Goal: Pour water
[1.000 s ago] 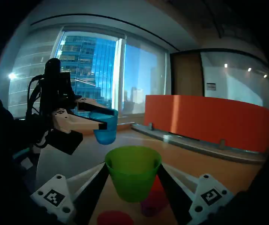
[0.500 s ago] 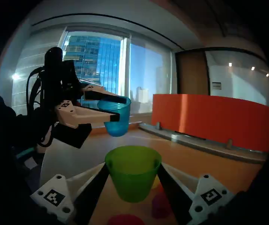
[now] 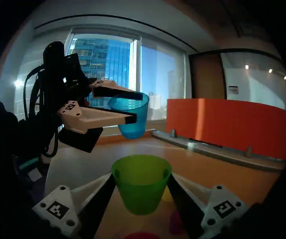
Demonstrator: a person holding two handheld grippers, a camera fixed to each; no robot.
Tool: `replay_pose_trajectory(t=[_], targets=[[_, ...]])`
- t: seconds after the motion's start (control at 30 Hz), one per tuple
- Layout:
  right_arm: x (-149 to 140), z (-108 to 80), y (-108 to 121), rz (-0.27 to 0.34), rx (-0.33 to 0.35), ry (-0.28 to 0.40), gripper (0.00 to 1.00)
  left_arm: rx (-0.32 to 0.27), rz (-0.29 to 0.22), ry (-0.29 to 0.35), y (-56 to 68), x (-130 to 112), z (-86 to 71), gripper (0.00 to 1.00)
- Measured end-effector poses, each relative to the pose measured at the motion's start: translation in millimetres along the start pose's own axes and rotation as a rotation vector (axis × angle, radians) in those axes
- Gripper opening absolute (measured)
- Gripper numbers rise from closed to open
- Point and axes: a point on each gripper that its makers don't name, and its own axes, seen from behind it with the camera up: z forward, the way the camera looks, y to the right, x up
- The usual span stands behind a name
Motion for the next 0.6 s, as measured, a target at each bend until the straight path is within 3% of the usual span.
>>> replay_pose_trajectory(t=[0.6], targets=[[-1,10.4,-11,0.008,0.021,0.008,0.90,0.001,0.145,-0.014,4.3,16,-1.0,0.89]])
